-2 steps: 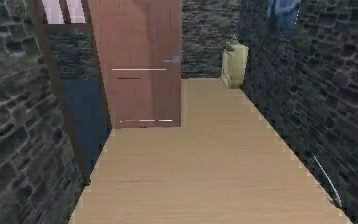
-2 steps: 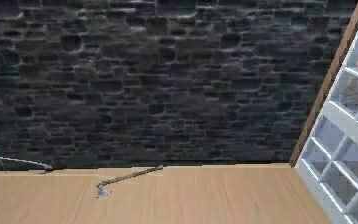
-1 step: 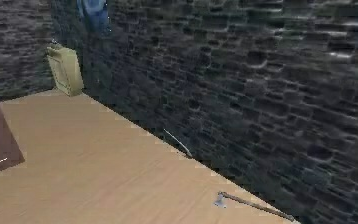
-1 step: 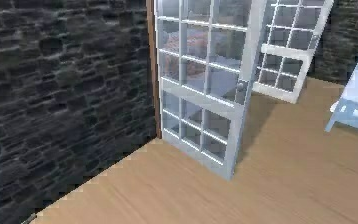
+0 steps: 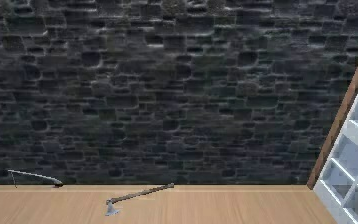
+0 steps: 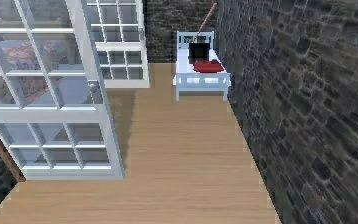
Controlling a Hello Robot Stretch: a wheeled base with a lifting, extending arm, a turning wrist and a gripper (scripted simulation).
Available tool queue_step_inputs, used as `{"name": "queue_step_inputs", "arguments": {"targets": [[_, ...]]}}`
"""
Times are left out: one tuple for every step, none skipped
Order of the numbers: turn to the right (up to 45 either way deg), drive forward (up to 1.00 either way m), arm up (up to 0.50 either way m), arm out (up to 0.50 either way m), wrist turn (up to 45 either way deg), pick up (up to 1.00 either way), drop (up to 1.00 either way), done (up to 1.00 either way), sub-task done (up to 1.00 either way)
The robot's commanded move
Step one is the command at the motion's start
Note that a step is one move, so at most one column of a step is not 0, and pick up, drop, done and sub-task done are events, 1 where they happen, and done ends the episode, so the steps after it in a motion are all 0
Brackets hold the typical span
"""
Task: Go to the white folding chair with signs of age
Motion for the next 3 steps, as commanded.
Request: {"name": "queue_step_inputs", "arguments": {"targets": [[0.0, 0.15, 0.0, 0.0, 0.0, 0.0, 0.0, 0.0, 0.0], [-45.0, 0.0, 0.0, 0.0, 0.0, 0.0, 0.0, 0.0, 0.0], [-42.0, 0.0, 0.0, 0.0, 0.0, 0.0, 0.0, 0.0, 0.0]]}}
